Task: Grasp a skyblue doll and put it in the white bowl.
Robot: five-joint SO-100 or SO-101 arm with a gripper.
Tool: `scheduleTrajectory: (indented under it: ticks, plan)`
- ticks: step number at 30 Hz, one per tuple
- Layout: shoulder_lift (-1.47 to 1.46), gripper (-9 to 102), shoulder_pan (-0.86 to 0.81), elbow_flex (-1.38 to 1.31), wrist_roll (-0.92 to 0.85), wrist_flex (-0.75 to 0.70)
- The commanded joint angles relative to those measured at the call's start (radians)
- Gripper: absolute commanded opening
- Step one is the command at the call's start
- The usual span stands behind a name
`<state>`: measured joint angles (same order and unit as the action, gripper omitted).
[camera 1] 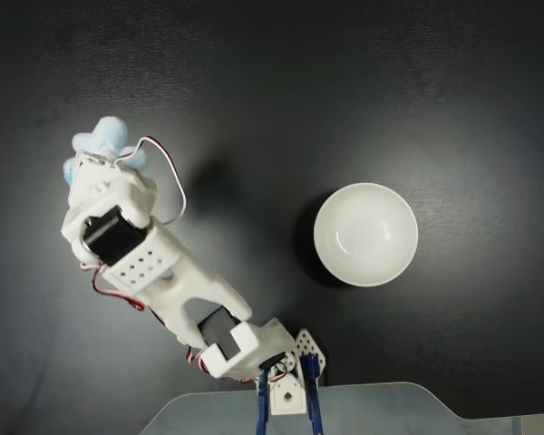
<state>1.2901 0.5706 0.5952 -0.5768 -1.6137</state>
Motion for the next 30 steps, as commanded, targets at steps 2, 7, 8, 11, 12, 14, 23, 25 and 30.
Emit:
scheduleTrajectory:
  ticks: [2,7,8,11,12,14,23,25,30]
  plan:
    - [0.285,-1,-0.055,-0.087,0.011,-0.098]
    - [0.417,-1,-0.170,-0.087,0.009,-0.138]
    - [0.437,-1,-0.201,-0.087,0.009,-0.144]
    - [0.479,-1,-0.319,-0.086,0.009,-0.150]
    - [0.486,-1,-0.364,-0.086,0.009,-0.150]
    - [0.495,-1,-0.457,-0.081,0.009,-0.150]
    - [0.502,-1,-0.882,-0.071,0.009,-0.150]
    - [0.502,-1,-0.965,-0.071,0.009,-0.150]
    - [0.500,-1,-1.140,-0.060,0.009,-0.150]
